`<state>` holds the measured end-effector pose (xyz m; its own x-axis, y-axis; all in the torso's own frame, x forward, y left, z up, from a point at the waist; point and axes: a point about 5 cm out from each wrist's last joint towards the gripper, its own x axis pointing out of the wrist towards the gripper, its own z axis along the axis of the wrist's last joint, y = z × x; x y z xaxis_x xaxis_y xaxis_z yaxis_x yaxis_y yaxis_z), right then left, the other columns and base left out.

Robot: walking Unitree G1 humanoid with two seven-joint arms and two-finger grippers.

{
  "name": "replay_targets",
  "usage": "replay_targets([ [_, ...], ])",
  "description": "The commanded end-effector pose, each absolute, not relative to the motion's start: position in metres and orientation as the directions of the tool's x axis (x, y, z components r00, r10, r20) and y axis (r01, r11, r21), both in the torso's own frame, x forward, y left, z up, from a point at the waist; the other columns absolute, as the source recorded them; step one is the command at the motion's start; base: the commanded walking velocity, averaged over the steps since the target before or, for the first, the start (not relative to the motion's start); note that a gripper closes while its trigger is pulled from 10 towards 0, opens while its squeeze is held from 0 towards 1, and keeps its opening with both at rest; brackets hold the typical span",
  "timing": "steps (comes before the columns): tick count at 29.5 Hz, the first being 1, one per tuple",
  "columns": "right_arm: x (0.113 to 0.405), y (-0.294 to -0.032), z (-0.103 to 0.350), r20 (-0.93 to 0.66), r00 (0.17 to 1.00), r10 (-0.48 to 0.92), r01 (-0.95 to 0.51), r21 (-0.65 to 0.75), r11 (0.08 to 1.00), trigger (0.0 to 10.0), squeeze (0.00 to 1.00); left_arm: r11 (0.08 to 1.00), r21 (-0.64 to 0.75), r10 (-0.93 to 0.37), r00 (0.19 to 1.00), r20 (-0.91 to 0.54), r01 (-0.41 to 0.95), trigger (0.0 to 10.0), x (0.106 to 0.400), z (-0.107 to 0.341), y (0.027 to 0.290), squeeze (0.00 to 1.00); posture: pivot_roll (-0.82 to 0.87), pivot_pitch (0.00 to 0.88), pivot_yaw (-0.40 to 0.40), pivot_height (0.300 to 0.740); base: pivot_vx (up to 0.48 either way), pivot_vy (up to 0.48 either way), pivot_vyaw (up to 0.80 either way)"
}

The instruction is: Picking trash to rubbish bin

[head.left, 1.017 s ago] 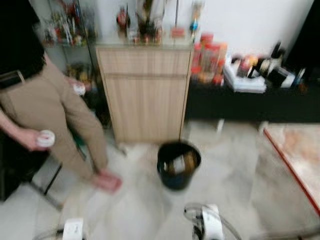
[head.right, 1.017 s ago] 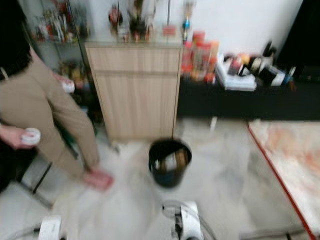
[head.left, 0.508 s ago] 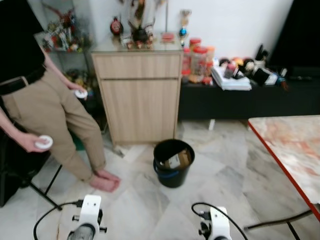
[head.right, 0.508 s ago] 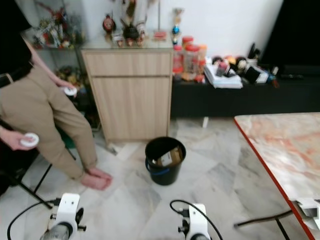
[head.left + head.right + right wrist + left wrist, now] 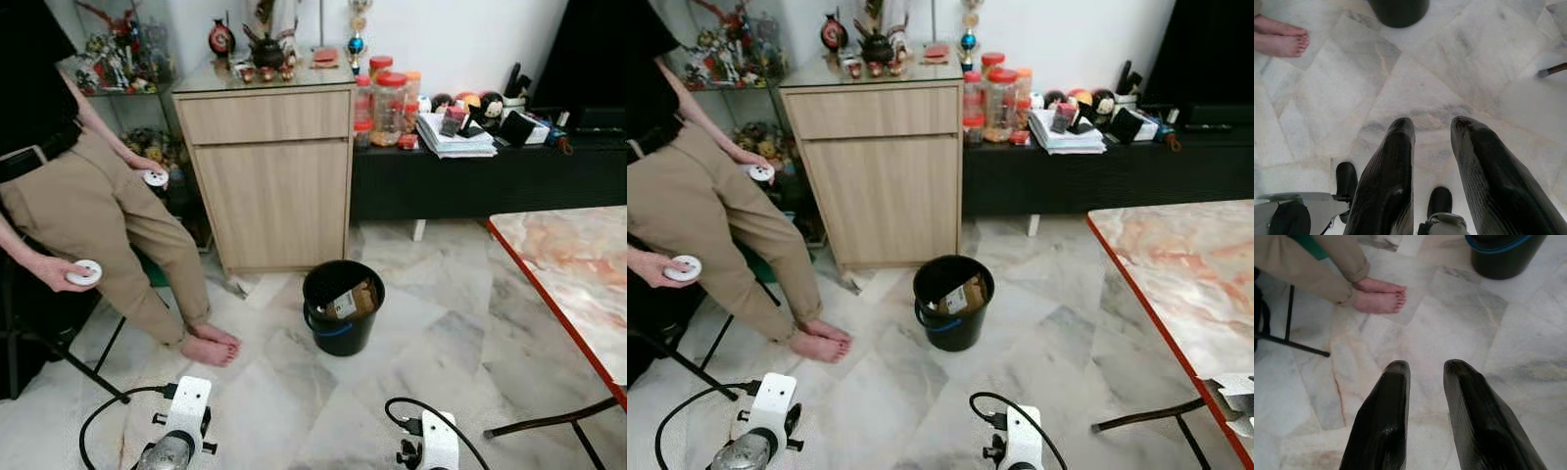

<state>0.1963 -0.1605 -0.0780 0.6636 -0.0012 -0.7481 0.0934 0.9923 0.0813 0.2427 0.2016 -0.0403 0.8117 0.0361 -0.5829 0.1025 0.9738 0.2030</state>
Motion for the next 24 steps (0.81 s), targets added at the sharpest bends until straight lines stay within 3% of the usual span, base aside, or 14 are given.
replay_targets([
  [1, 0.201, -0.157, -0.076, -0.737, 0.676, 0.002, 0.096, 0.091, 0.991, 10.0, 0.0, 0.973, 0.206, 0.043, 0.803, -0.595, 0.101, 10.0, 0.242, -0.041, 0.203, 0.0, 0.01, 0.0, 0.019, 0.74, 0.0, 0.0, 0.0],
  [6, 0.211, -0.15, -0.069, -0.701, 0.712, 0.034, 0.055, 0.104, 0.993, 10.0, 0.0, 0.968, 0.24, 0.076, 0.829, -0.554, 0.072, 10.0, 0.243, -0.038, 0.208, 0.0, 0.02, 0.0, 0.01, 0.74, 0.0, 0.0, 0.0],
  [11, 0.251, -0.136, -0.037, -0.515, 0.848, 0.124, -0.102, 0.07, 0.992, 10.0, 0.0, 0.955, 0.286, 0.182, 0.92, -0.348, -0.08, 10.0, 0.259, -0.01, 0.226, 0.0, 0.02, 0.0, 0.006, 0.74, 0.0, 0.0, 0.0],
  [13, 0.256, -0.135, -0.033, -0.491, 0.861, 0.132, -0.109, 0.075, 0.991, 10.0, 0.0, 0.953, 0.289, 0.188, 0.927, -0.324, -0.092, 10.0, 0.261, -0.007, 0.228, 0.0, 0.03, 0.0, 0.003, 0.74, 0.0, 0.0, 0.0],
  [15, 0.28, -0.134, -0.01, -0.377, 0.915, 0.145, -0.114, 0.105, 0.988, 10.0, 0.0, 0.953, 0.27, 0.203, 0.956, -0.214, -0.141, 10.0, 0.273, 0.012, 0.234, 0.0, 0.03, 0.0, 0.0, 0.74, 0.0, 0.0, 0.0],
  [24, 0.312, -0.121, 0.025, -0.239, 0.958, 0.159, -0.119, 0.173, 0.978, 10.0, 0.0, 0.962, 0.24, 0.159, 0.983, -0.093, -0.133, 10.0, 0.297, 0.037, 0.219, 0.0, 0.03, 0.0, -0.003, 0.74, 0.0, 0.0, 0.0],
])
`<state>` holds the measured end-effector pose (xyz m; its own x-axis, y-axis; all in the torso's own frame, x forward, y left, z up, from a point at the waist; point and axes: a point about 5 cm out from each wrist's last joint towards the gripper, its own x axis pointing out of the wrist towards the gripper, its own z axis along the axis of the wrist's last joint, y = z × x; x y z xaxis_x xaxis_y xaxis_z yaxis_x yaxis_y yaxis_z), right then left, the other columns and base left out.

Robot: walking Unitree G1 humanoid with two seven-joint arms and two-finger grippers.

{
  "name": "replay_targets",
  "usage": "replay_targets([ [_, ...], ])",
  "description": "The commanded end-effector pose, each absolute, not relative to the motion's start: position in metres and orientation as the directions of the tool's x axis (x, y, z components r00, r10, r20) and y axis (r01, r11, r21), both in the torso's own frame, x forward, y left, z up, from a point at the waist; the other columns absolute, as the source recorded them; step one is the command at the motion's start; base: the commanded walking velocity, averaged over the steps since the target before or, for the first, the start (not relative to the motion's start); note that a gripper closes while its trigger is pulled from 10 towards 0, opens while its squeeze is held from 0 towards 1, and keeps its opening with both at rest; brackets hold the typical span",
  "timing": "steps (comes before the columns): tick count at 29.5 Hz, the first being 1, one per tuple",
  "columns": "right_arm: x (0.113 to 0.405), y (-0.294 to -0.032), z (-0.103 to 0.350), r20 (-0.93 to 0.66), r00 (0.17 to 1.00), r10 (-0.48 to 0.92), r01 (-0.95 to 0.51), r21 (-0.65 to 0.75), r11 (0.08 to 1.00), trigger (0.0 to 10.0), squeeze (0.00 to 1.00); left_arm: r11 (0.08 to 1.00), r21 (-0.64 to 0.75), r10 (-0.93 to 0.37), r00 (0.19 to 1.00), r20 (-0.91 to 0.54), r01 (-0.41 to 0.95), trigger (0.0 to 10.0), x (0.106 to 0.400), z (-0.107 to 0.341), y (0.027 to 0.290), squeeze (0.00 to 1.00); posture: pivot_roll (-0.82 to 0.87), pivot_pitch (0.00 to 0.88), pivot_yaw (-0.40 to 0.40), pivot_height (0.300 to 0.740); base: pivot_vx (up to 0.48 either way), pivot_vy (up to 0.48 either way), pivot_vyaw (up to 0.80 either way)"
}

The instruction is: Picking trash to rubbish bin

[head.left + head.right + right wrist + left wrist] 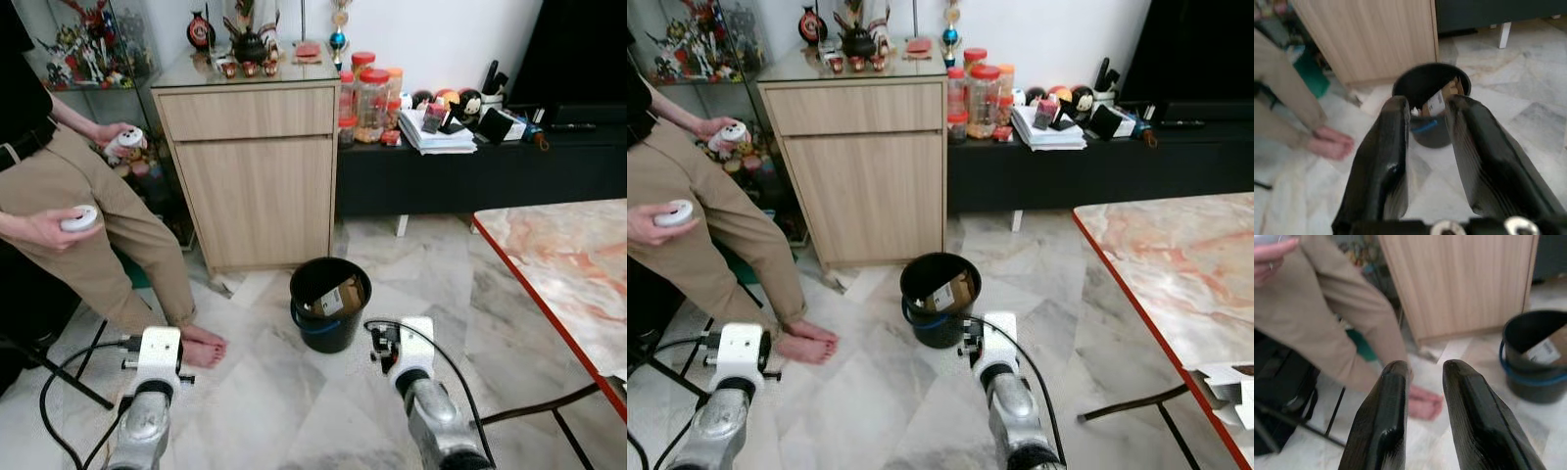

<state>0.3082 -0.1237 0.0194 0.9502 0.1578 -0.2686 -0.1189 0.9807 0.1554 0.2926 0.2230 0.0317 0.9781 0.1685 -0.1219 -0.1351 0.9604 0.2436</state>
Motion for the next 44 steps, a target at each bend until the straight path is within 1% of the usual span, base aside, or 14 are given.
replay_targets([
  [1, 0.314, -0.12, 0.027, -0.235, 0.959, 0.161, -0.12, 0.182, 0.976, 10.0, 0.0, 0.963, 0.237, 0.154, 0.984, -0.092, -0.128, 10.0, 0.299, 0.038, 0.217, 0.0, 0.03, 0.0, -0.005, 0.74, 0.0, 0.0, 0.0],
  [3, 0.316, -0.114, 0.03, -0.224, 0.96, 0.169, -0.12, 0.215, 0.969, 10.0, 0.0, 0.969, 0.221, 0.132, 0.987, -0.089, -0.109, 10.0, 0.301, 0.039, 0.209, 0.0, 0.03, 0.0, -0.004, 0.74, 0.0, 0.0, 0.0],
  [7, 0.316, -0.108, 0.032, -0.202, 0.962, 0.184, -0.136, 0.233, 0.963, 10.0, 0.0, 0.972, 0.223, 0.098, 0.992, -0.081, -0.078, 10.0, 0.302, 0.039, 0.2, 0.0, 0.02, 0.0, -0.004, 0.74, 0.0, 0.0, -0.76],
  [21, 0.317, -0.107, 0.035, -0.178, 0.964, 0.199, -0.157, 0.227, 0.961, 10.0, 0.0, 0.972, 0.226, 0.082, 0.996, -0.044, -0.07, 10.0, 0.3, 0.041, 0.196, 0.0, 0.03, 0.0, -0.01, 0.74, 0.0, 0.0, -0.8],
  [32, 0.32, -0.092, 0.043, -0.135, 0.963, 0.233, -0.195, 0.246, 0.949, 10.0, 0.0, 0.974, 0.221, 0.056, 0.998, -0.01, -0.053, 10.0, 0.3, 0.046, 0.19, 0.0, 0.04, 0.0, -0.002, 0.74, 0.0, 0.0, -0.79],
  [44, 0.321, -0.094, 0.044, -0.132, 0.964, 0.231, -0.198, 0.227, 0.954, 10.0, 0.0, 0.976, 0.21, 0.052, 0.999, -0.002, -0.05, 10.0, 0.302, 0.048, 0.186, 0.0, 0.03, 0.0, 0.0, 0.74, 0.0, 0.0, -0.79],
])
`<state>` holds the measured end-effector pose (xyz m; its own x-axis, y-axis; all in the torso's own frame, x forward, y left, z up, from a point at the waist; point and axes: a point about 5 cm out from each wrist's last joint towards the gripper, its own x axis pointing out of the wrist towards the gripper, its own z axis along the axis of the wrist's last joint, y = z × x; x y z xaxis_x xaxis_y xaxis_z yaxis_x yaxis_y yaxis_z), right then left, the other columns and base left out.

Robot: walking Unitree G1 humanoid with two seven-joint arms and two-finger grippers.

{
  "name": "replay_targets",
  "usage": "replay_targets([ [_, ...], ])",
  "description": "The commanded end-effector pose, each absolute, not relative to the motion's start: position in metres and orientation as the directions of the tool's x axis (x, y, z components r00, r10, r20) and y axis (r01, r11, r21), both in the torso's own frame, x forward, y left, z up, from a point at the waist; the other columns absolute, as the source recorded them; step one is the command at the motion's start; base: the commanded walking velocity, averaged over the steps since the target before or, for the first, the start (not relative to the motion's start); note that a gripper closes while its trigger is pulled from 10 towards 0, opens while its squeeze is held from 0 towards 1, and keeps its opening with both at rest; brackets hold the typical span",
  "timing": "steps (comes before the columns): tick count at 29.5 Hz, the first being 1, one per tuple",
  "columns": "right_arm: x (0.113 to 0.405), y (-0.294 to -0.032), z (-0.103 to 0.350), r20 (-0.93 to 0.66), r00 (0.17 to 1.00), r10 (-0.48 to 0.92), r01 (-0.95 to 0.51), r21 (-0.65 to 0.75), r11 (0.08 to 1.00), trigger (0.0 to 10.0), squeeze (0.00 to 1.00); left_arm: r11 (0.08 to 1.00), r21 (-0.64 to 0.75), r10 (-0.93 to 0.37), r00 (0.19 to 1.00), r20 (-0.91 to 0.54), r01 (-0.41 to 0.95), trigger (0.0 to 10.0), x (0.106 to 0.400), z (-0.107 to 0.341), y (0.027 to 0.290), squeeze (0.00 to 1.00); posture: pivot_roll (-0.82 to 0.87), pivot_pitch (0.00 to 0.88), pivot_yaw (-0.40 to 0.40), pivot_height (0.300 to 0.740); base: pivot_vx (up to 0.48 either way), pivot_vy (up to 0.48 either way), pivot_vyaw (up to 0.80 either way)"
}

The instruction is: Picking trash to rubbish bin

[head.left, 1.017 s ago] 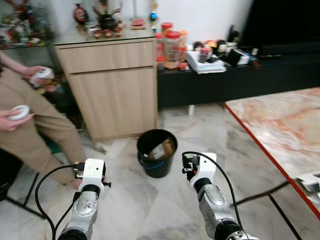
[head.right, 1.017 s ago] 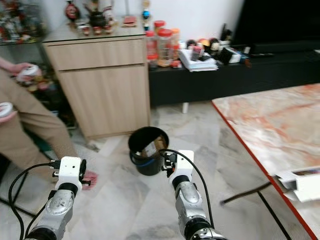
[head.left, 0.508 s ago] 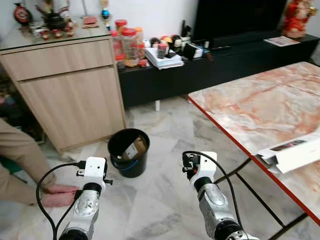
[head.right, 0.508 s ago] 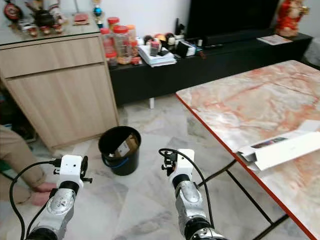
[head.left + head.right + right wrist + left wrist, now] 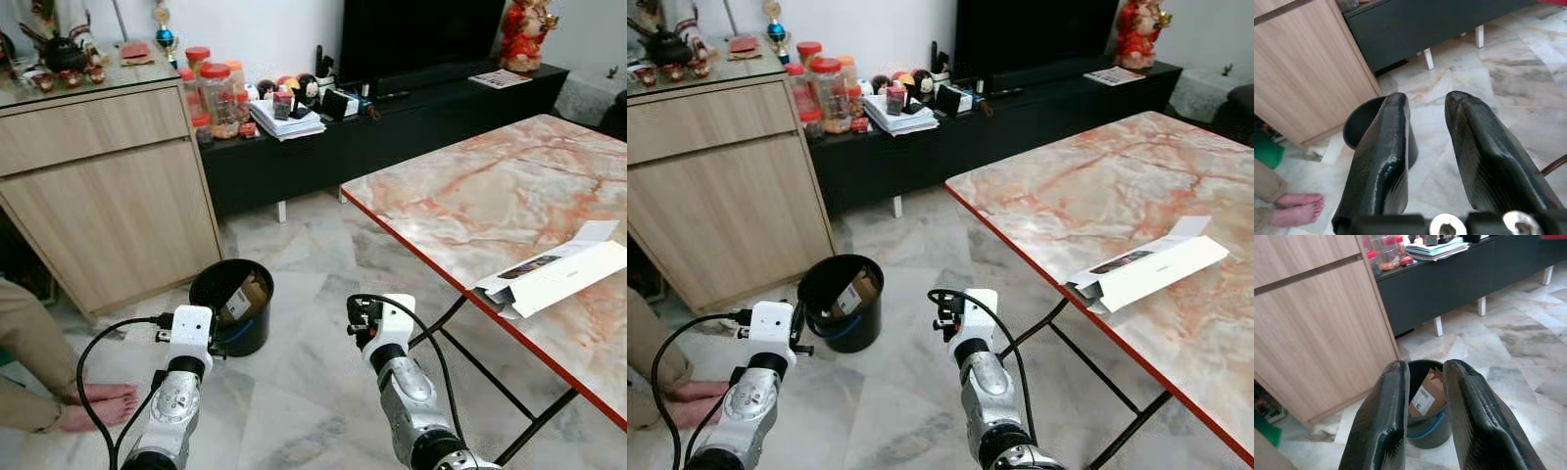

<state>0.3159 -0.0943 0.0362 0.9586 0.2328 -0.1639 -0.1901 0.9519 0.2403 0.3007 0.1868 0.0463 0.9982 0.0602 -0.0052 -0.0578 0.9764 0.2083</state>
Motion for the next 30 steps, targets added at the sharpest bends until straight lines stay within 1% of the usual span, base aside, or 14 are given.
replay_targets([
  [1, 0.3212, -0.0942, 0.044, -0.132, 0.964, 0.229, -0.195, 0.228, 0.954, 10.0, 0.0, 0.976, 0.212, 0.049, 0.999, -0.001, -0.048, 10.0, 0.3022, 0.0484, 0.1851, 0.0, 0.04, 0.0, 0.002, 0.74, 0.0, 0.0, -0.79],
  [7, 0.3211, -0.0934, 0.0438, -0.134, 0.964, 0.228, -0.194, 0.227, 0.954, 10.0, 0.0, 0.971, 0.233, 0.041, 0.999, 0.008, -0.042, 10.0, 0.3037, 0.0507, 0.1839, 0.0, 0.04, 0.0, 0.002, 0.74, 0.0, 0.0, -0.79],
  [11, 0.321, -0.0923, 0.0437, -0.135, 0.964, 0.23, -0.195, 0.23, 0.953, 10.0, 0.0, 0.972, 0.231, 0.045, 0.999, 0.005, -0.045, 10.0, 0.3038, 0.0505, 0.1842, 0.0, 0.04, 0.0, 0.002, 0.74, 0.0, -0.441, -0.79],
  [14, 0.3214, -0.0916, 0.0443, -0.135, 0.963, 0.233, -0.198, 0.229, 0.953, 10.0, 0.0, 0.975, 0.213, 0.055, 0.998, 0.008, -0.056, 10.0, 0.304, 0.0509, 0.1846, 0.0, 0.04, 0.0, 0.0, 0.74, 0.0, 0.0, -0.79],
  [30, 0.3208, -0.0913, 0.0434, -0.139, 0.962, 0.234, -0.199, 0.229, 0.953, 10.0, 0.0, 0.974, 0.222, 0.033, 0.999, 0.018, -0.036, 10.0, 0.3027, 0.0515, 0.1821, 0.0, 0.04, 0.0, -0.001, 0.74, 0.0, 0.0, -0.79],
])
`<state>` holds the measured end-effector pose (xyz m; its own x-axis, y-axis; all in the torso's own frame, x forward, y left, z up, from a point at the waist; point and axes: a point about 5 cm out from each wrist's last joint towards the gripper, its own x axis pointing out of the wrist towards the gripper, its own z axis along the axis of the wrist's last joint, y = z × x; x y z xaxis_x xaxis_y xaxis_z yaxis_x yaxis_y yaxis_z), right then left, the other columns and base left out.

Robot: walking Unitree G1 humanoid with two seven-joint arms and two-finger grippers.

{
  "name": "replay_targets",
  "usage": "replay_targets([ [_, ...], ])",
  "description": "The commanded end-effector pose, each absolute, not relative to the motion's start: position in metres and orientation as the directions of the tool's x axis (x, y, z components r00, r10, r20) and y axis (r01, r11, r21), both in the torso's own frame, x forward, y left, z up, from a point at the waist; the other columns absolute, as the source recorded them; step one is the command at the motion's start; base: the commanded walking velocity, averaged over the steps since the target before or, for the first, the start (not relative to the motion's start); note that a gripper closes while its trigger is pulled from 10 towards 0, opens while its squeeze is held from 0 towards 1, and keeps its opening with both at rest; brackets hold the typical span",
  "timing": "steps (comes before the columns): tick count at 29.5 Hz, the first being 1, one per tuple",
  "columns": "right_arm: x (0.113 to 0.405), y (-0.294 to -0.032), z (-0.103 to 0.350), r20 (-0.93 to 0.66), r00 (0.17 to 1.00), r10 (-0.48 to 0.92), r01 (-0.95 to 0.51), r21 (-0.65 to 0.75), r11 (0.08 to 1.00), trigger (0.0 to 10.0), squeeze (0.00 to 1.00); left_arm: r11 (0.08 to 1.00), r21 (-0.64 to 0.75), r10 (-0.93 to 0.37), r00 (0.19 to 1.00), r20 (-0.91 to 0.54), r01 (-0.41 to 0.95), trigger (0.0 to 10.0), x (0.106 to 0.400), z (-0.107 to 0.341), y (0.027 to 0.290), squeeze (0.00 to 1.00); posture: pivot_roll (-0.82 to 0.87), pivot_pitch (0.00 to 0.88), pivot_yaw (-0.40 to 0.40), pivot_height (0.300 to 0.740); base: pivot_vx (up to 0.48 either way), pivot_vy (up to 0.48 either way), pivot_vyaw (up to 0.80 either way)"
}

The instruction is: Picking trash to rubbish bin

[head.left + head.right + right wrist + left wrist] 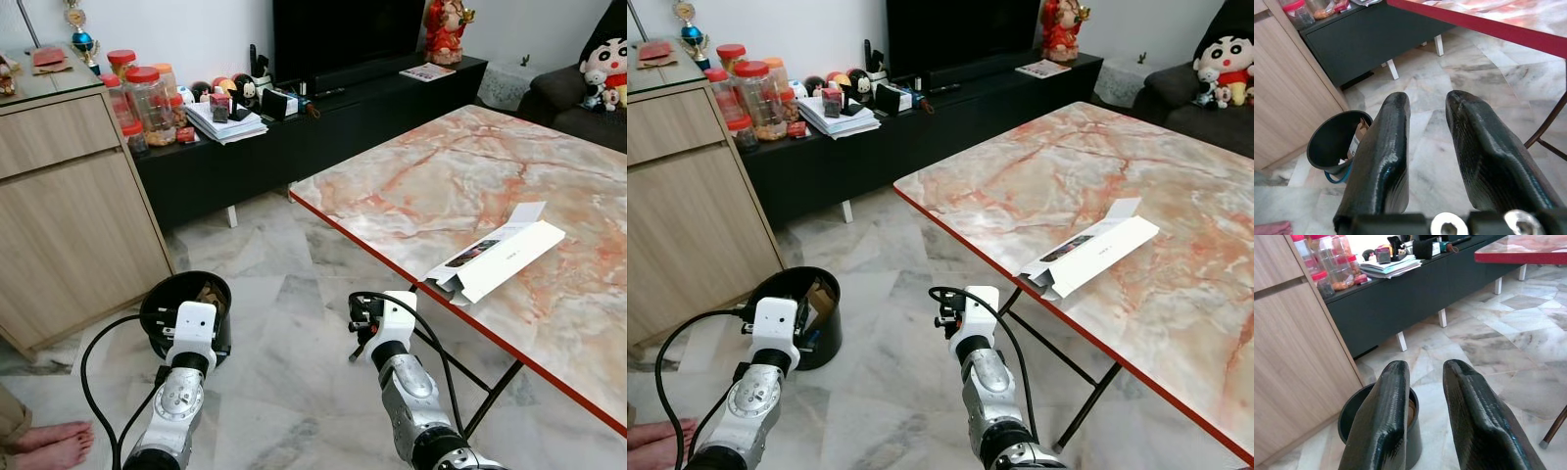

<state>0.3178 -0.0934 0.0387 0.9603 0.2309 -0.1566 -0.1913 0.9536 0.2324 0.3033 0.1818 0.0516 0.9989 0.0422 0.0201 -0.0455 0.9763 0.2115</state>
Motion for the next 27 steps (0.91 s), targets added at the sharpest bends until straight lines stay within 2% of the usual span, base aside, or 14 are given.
replay_targets([
  [1, 0.3208, -0.0912, 0.0434, -0.139, 0.962, 0.235, -0.199, 0.229, 0.953, 10.0, 0.0, 0.973, 0.229, 0.03, 0.999, 0.019, -0.033, 10.0, 0.3026, 0.0516, 0.1818, 0.0, 0.04, 0.0, -0.001, 0.74, 0.0, 0.0, -0.79],
  [4, 0.3208, -0.0912, 0.0434, -0.139, 0.962, 0.235, -0.2, 0.229, 0.953, 10.0, 0.0, 0.971, 0.237, 0.026, 0.999, 0.019, -0.03, 10.0, 0.3025, 0.0518, 0.1814, 0.0, 0.04, 0.0, -0.001, 0.74, 0.0, 0.0, -0.79],
  [10, 0.3209, -0.0903, 0.0437, -0.138, 0.961, 0.238, -0.203, 0.229, 0.952, 10.0, 0.0, 0.973, 0.228, 0.021, 1.0, 0.023, -0.025, 10.0, 0.3025, 0.0523, 0.1798, 0.0, 0.04, 0.0, 0.0, 0.74, 0.0, -0.415, -0.79],
  [27, 0.3205, -0.0896, 0.0432, -0.139, 0.96, 0.242, -0.206, 0.229, 0.951, 10.0, 0.0, 0.976, 0.216, 0.017, 0.999, 0.031, -0.024, 10.0, 0.3025, 0.0536, 0.1796, 0.0, 0.04, 0.0, 0.001, 0.74, 0.0, 0.0, -0.79],
])
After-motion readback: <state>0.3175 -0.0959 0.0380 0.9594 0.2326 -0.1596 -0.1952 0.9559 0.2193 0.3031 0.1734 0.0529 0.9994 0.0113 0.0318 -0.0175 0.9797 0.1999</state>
